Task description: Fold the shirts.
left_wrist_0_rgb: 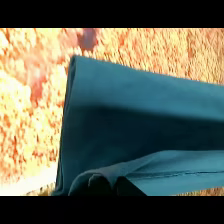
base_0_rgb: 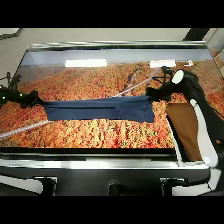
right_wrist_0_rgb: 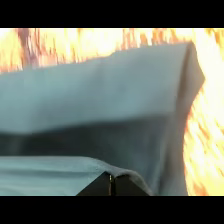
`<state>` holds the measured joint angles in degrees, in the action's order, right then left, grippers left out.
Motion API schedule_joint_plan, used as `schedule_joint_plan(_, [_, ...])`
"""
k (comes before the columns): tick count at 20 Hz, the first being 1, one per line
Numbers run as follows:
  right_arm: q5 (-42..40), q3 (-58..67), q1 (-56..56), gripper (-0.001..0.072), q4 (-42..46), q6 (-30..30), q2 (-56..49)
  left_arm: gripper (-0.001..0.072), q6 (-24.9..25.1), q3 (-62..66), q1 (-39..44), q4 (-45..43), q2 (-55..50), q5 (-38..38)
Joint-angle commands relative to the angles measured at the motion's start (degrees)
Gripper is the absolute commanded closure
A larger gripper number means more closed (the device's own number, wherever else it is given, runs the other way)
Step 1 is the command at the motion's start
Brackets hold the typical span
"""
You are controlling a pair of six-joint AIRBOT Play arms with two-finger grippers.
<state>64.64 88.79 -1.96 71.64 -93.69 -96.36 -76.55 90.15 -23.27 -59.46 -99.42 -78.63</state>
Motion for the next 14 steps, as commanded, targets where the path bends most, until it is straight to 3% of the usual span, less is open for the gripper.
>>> schedule_joint_plan(1, [-5.97, 3.43, -0.07, 0.0683, -6.25, -0.42, -6.91, 0.0683, -2.51, 5.22, 1.66, 0.13, -7.91, -0.26])
schedule_joint_plan(6, [-4.55, 3.41, -0.07, 0.068, -9.94, -0.46, -10.38, 0.0677, -2.58, 5.2, 2.4, 0.17, -11.78, -0.24])
schedule_joint_plan(7, [-4.48, 3.43, -0.07, 0.0667, -10.38, -0.44, -10.05, 0.056, -2.56, 5.38, 2.38, 0.17, -11.65, -0.44])
schedule_joint_plan(8, [-3.91, 3.43, 0.39, 0.0524, -10.47, -0.44, -9.2, 0.0234, -2.56, 6.29, 2.19, 0.13, -11.58, -1.46])
schedule_joint_plan(9, [-2.54, 3.43, 1.14, 0.0258, -10.38, -0.35, -7.8, 0.0001, -2.82, 7.93, 1.7, -0.04, -11.58, -2.99])
schedule_joint_plan(10, [-0.68, 3.43, 2.27, 0.0094, -9.97, 0.72, -6.38, 0.0002, -3.41, 9.7, 1.03, -0.42, -11.47, -4.26])
schedule_joint_plan(12, [4.96, 3.43, 5.9, -0.0004, -7.82, 2.43, -4.9, 0.0008, -6.25, 12.37, -0.59, -0.46, -10.23, -5.22])
schedule_joint_plan(14, [12.11, 3.37, 9.4, -0.0006, -7.91, 2.43, -6.03, 0.0009, -6.43, 13.46, -1.44, -0.46, -8.22, -5.31])
